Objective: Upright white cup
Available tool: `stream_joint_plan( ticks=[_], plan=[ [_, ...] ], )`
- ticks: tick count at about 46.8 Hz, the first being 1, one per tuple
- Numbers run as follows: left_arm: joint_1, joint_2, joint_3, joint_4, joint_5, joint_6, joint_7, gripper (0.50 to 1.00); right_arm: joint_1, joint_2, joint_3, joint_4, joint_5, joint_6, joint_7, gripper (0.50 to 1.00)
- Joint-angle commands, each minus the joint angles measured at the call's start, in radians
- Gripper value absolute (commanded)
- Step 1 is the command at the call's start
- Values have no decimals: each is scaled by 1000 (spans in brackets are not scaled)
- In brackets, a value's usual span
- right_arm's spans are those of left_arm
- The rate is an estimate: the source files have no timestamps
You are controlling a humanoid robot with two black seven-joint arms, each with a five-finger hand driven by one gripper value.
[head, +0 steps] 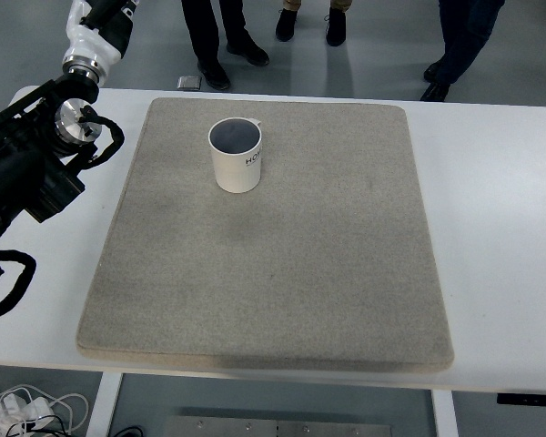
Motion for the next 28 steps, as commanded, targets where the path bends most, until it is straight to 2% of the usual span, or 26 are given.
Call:
stream_joint_plan(
  ticks=[1,7,16,23,28],
  plan=[
    [24,-1,-57,-3,-4,-4,58,988,0,0,4,-1,-1,0,0,952],
    [59,-4,-159,-2,-6,-34,163,990,0,0,1,0,-1,0,0,952],
    [93,-9,-257,2,-6,-48,259,990,-2,0,1,0,0,1,0,952],
    [122,-23,-320,2,-24,-65,286,992,-3,0,2,0,2,1,2,952],
    [145,-30,-340,2,-43,-126,284,992,-3,0,5,0,2,3,2,952]
  ],
)
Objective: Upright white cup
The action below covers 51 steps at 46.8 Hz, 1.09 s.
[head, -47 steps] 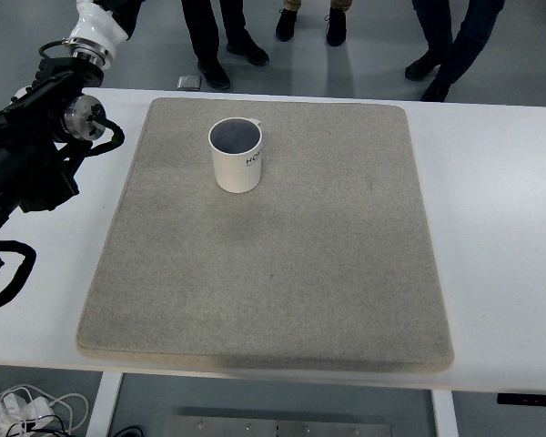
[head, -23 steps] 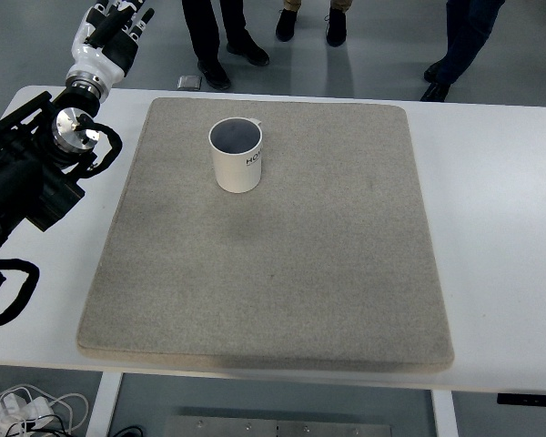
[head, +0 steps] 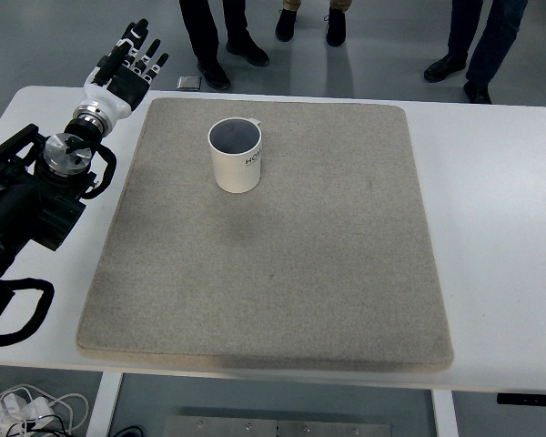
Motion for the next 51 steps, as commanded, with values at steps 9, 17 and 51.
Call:
stream_joint_plan(
  ticks=[9,17,51],
  plan=[
    [26,-35,-14,39,-105,-112,-6,994,0,0,3,0,0,2,0,952],
    [25,-58,-33,66,-151,-138,-17,994,2,0,4,0,0,4,2,952],
    [-38,-51,-75,73,-156,-91,-20,994,3,0,4,6,0,15,0,952]
  ],
)
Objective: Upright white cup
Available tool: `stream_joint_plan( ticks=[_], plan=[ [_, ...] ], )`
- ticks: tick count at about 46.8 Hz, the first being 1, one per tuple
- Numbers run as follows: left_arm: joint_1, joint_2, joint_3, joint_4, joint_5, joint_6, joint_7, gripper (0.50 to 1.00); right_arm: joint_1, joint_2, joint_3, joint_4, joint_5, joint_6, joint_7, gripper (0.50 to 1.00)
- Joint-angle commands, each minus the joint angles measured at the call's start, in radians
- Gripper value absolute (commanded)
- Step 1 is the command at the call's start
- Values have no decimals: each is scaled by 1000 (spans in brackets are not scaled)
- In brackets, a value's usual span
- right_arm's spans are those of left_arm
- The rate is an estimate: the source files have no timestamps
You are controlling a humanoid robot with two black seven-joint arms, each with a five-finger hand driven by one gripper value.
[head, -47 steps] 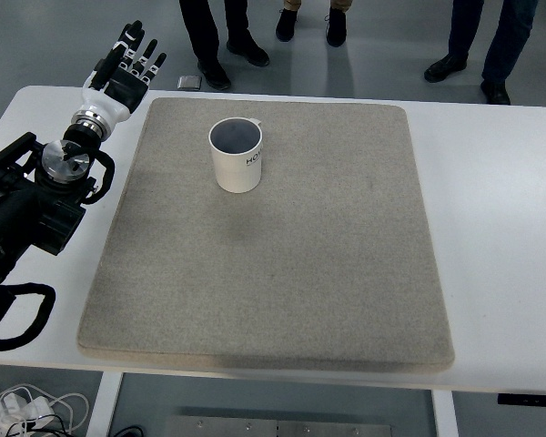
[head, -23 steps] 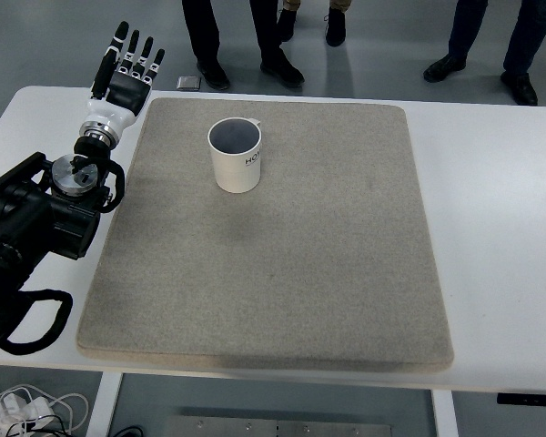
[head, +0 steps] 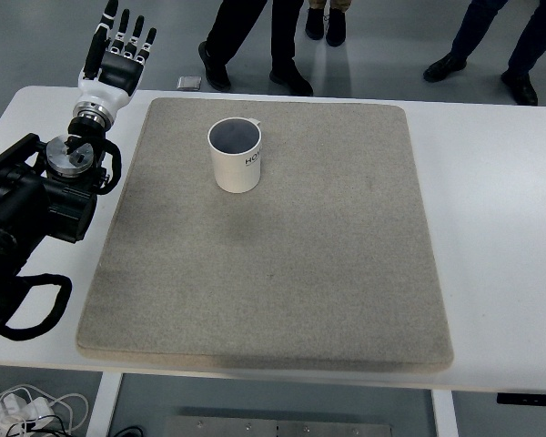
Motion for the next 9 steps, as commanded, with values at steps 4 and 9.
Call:
stream_joint_plan(
  ticks=[4,9],
  plan=[
    [-1,0,0,-1,0,0,0,994,0,0,0,0,0,0,0,952],
    [-1,0,0,-1,0,0,0,994,0,0,0,0,0,0,0,952]
  ],
)
